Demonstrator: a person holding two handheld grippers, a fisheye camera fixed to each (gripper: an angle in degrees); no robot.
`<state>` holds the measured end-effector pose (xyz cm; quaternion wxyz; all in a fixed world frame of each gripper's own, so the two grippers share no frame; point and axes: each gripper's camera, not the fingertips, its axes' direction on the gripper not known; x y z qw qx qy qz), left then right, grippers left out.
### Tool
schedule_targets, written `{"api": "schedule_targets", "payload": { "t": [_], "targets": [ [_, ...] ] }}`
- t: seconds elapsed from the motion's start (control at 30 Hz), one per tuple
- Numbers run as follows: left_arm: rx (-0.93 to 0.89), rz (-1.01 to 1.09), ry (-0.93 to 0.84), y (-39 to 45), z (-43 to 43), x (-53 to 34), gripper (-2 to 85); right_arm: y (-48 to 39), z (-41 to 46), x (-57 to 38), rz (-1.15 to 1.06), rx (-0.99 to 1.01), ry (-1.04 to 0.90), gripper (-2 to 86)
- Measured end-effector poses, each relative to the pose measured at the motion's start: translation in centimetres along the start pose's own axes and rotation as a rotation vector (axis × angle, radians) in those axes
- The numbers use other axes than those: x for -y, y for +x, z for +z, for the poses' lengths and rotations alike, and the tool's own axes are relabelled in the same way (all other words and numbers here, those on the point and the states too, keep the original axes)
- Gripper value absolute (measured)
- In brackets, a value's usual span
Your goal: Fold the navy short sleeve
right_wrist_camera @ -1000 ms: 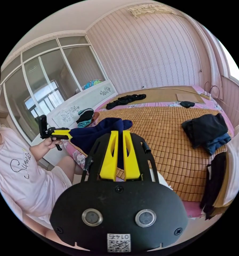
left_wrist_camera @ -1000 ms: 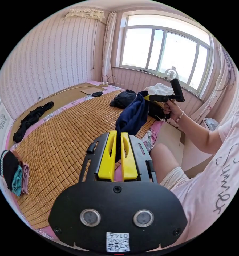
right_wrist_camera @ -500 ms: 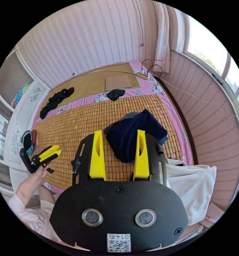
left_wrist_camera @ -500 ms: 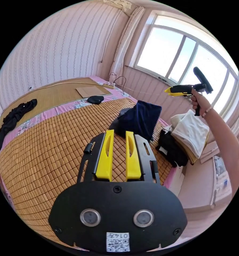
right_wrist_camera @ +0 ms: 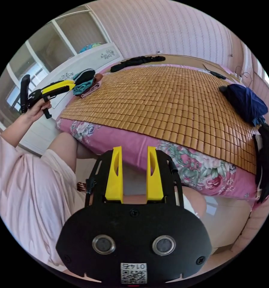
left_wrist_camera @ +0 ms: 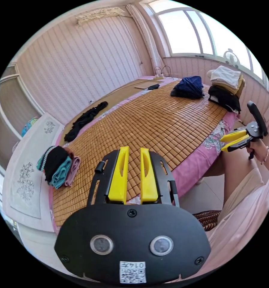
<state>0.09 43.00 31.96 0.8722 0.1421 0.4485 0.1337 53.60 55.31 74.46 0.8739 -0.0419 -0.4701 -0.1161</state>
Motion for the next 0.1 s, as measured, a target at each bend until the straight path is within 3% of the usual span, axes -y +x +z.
{"api": "schedule_targets", "payload": {
  "t": [0.1],
  "targets": [
    [0.052, -0.157, 0.02, -5.1, -3.5, -4.5, 7.0, -6.4, 2.3, 0.7, -0.181, 0.075, 0.015, 13.7]
  ]
}}
